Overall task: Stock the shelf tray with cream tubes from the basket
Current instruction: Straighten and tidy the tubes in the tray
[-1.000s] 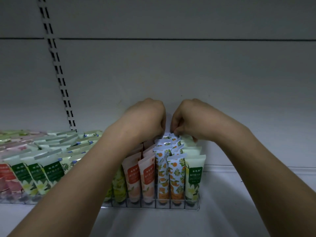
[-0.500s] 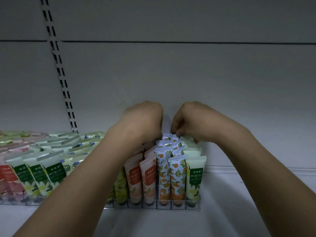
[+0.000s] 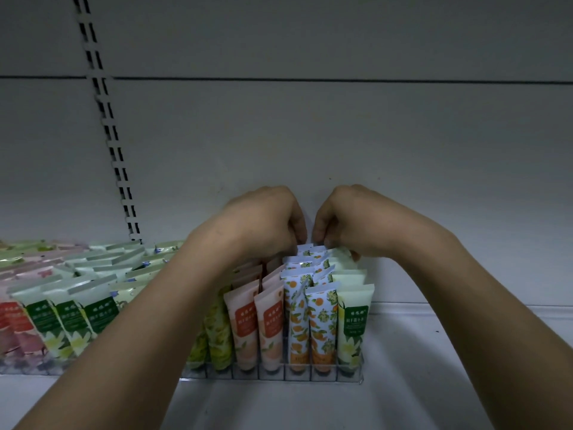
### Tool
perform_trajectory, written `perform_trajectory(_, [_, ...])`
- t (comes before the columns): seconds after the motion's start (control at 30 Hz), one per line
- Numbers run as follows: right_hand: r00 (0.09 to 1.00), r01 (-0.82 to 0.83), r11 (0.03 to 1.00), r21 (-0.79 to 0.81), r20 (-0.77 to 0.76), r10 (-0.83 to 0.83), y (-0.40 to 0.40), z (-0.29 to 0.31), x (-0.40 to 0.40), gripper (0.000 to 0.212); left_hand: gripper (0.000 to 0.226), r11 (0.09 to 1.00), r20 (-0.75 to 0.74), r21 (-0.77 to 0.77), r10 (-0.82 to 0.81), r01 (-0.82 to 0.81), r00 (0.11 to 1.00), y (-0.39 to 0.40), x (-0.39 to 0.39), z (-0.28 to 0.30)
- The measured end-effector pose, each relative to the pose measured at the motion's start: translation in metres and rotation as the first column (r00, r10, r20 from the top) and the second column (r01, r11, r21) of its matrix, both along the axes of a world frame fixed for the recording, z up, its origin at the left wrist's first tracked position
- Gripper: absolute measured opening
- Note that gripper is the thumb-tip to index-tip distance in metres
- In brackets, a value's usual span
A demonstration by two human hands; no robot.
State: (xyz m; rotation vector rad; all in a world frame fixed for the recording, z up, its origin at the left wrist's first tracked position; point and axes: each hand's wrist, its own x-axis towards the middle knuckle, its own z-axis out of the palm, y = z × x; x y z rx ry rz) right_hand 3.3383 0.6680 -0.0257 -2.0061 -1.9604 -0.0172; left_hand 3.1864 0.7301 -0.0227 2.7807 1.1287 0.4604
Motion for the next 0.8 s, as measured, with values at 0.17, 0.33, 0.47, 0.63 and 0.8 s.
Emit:
perform_trajectory(0.17, [0.999, -0.043, 0.997, 0.062, 0.004, 0.043, -0.006, 0.009, 0.009, 0.027, 0.02, 0.995, -0.008, 0.096, 0.04, -0.039, 0.999, 0.0, 0.005, -0.003])
perform_trajectory(0.33, [0.998, -0.067, 0.997, -0.027, 0.015, 0.067, -0.002, 0.003, 0.002, 0.023, 0.019, 0.997, 0.025, 0.072, 0.006, -0.008, 1.0, 0.003, 0.007, -0.006])
perform_trajectory(0.47, [0.997, -0.066, 0.997, -0.028, 0.04, 0.067, 0.003, -0.001, 0.002, 0.021, 0.02, 1.0, 0.098, -0.009, -0.025, 0.026, 0.995, 0.007, 0.009, -0.008])
perform_trajectory(0.63, [0.997, -0.074, 0.997, -0.024, 0.022, 0.075, 0.003, -0.002, 0.004, 0.022, 0.019, 0.995, 0.164, -0.074, -0.058, 0.071, 0.985, 0.011, 0.007, -0.009])
perform_trajectory(0.8, [0.996, -0.081, 0.997, -0.019, 0.024, 0.081, 0.003, -0.002, 0.004, 0.023, 0.018, 0.966, 0.047, -0.231, -0.107, 0.115, 0.993, 0.013, -0.007, 0.001])
